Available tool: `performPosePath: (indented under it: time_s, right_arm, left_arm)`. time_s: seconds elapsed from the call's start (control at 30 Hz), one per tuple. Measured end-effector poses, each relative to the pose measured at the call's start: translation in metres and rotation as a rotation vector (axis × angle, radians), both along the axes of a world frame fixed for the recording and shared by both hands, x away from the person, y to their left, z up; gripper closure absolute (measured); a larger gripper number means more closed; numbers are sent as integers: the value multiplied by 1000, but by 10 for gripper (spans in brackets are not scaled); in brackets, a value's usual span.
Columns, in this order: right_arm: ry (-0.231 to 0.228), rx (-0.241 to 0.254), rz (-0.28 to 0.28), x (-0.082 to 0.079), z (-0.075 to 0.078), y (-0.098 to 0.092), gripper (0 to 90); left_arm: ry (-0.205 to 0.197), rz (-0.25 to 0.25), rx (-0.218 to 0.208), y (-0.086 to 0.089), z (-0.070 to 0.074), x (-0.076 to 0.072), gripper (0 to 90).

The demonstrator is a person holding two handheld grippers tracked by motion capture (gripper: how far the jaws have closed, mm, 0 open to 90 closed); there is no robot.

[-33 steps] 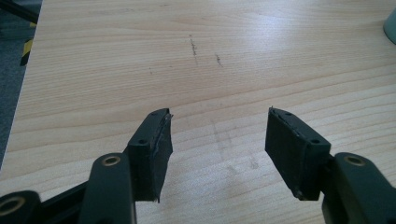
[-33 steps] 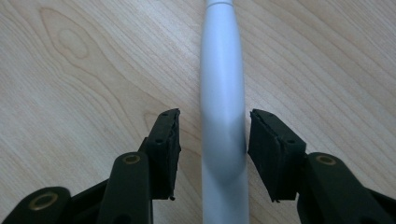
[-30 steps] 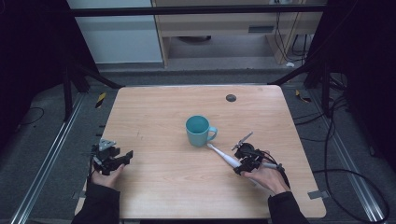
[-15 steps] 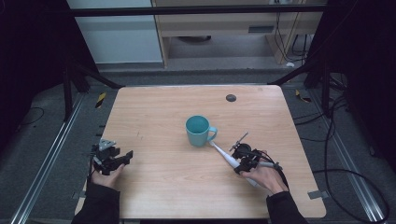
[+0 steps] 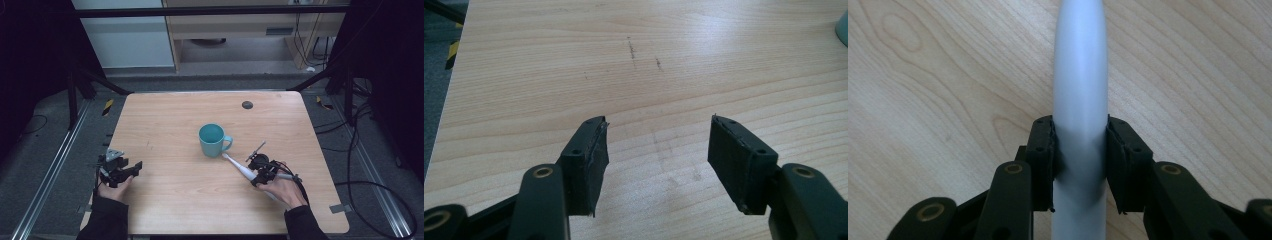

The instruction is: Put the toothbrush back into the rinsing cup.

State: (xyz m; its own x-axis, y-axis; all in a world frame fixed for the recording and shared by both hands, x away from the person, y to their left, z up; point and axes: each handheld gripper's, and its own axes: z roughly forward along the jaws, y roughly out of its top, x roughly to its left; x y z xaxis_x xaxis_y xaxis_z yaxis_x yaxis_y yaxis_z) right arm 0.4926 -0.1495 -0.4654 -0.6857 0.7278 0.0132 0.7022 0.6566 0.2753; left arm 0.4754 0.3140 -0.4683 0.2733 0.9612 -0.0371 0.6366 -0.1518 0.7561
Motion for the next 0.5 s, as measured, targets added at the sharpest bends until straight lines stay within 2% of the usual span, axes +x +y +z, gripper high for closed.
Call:
performPosePath:
  time_s: [0.17, 0.23, 0.47, 0.5]
  right_arm:
    - [3, 29, 14, -5, 6, -2, 664]
    - [-3, 53, 21, -13, 13, -4, 664]
    - [-76, 136, 45, -26, 35, -11, 663]
    - [-76, 136, 45, -26, 35, -11, 663]
  left_arm:
    - [-2, 1, -3, 0, 0, 0, 404]
    - [-2, 0, -3, 0, 0, 0, 404]
    - [-3, 0, -2, 0, 1, -1, 404]
    - [-3, 1, -2, 0, 1, -1, 404]
